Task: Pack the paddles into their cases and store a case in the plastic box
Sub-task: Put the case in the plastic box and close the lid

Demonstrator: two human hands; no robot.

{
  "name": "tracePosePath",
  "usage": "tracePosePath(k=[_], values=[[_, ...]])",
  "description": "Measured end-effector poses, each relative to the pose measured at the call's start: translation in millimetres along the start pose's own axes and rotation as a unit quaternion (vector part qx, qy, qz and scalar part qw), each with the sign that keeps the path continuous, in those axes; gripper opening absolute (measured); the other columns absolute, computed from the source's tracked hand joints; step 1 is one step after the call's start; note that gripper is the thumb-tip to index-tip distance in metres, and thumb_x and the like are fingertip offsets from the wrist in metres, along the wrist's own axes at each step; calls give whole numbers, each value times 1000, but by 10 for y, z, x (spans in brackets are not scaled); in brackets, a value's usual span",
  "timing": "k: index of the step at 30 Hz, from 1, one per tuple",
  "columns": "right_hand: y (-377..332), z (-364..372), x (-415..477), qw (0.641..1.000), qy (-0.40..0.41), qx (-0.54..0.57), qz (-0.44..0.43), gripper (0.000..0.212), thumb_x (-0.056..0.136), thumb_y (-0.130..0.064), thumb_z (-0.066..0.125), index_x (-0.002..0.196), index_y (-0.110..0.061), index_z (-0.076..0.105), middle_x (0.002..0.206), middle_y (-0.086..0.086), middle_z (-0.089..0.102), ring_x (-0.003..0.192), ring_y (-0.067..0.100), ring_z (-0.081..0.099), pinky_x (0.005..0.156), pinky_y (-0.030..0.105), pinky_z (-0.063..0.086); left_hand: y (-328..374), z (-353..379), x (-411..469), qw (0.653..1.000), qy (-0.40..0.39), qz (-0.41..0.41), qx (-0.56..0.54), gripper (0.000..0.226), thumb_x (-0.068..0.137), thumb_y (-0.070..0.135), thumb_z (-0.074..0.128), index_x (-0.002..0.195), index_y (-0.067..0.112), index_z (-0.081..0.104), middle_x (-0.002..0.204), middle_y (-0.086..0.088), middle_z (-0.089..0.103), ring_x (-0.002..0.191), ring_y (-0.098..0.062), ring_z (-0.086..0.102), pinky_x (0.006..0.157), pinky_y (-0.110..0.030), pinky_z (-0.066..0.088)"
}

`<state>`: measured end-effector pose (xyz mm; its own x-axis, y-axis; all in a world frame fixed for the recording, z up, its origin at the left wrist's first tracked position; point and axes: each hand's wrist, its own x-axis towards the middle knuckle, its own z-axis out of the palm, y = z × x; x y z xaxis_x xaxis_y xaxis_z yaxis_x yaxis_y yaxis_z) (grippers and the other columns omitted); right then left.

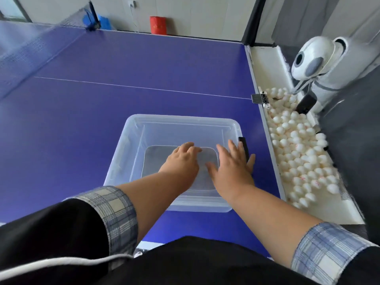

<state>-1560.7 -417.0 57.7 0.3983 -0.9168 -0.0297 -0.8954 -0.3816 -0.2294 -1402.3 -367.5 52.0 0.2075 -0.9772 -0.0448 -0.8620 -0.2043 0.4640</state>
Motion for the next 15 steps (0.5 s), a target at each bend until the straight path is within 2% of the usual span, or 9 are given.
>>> tracePosePath(k=[4, 6, 8, 10, 12, 14, 15], values=[[-791, 86, 178, 996, -47, -20, -69, 68, 96, -66, 32, 156, -36, 22, 169, 2, 6, 155, 27, -10, 119, 61, -4, -798, -389, -300, 997, 21, -33, 70, 44, 99, 27, 43, 142, 33, 48, 157, 1, 32, 145, -22, 24, 118, -36, 15], [-1119, 155, 260, 993, -78, -28, -78, 69, 96, -68, 30, 156, -37, 22, 170, 2, 5, 155, 27, -10, 119, 61, -3, -1144, -546, -453, 993, 32, -64, 90, 45, 99, 33, 40, 144, 37, 43, 159, 1, 29, 147, -22, 19, 120, -41, 10], [-1381, 231, 335, 991, -96, -38, -85, 69, 95, -69, 29, 156, -38, 23, 170, 1, 4, 155, 27, -9, 119, 62, -2, -1432, -650, -576, 988, 38, -137, 65, 53, 98, 45, 40, 149, 37, 30, 162, 0, 20, 149, -24, 12, 121, -46, 11], [-1585, 305, 425, 990, -99, -47, -85, 69, 94, -70, 29, 155, -39, 24, 169, 0, 5, 155, 26, -8, 118, 62, -2, -1626, -753, -614, 963, 20, -261, -58, 77, 90, 56, 51, 154, 33, 15, 161, -1, 19, 145, -29, 25, 113, -47, 28], [-1713, 372, 515, 991, -100, -53, -69, 70, 93, -71, 29, 155, -40, 24, 169, -1, 6, 155, 25, -7, 119, 62, -1, -1740, -834, -589, 904, -18, -359, -233, 99, 82, 57, 64, 156, 30, 4, 153, -3, 35, 127, -31, 48, 92, -45, 44], [-1769, 443, 571, 992, -105, -61, -42, 72, 92, -74, 26, 156, -42, 21, 169, -1, 6, 155, 26, -5, 119, 63, 1, -1849, -864, -607, 865, -53, -371, -332, 103, 78, 57, 68, 155, 32, 5, 137, 4, 51, 107, -25, 57, 76, -40, 46], [-1781, 482, 579, 992, -105, -68, -32, 73, 91, -75, 22, 156, -43, 17, 170, -1, 6, 155, 26, -4, 119, 63, 2, -1911, -867, -637, 861, -54, -357, -358, 99, 75, 59, 68, 154, 33, 15, 126, 11, 57, 99, -19, 60, 71, -37, 48]])
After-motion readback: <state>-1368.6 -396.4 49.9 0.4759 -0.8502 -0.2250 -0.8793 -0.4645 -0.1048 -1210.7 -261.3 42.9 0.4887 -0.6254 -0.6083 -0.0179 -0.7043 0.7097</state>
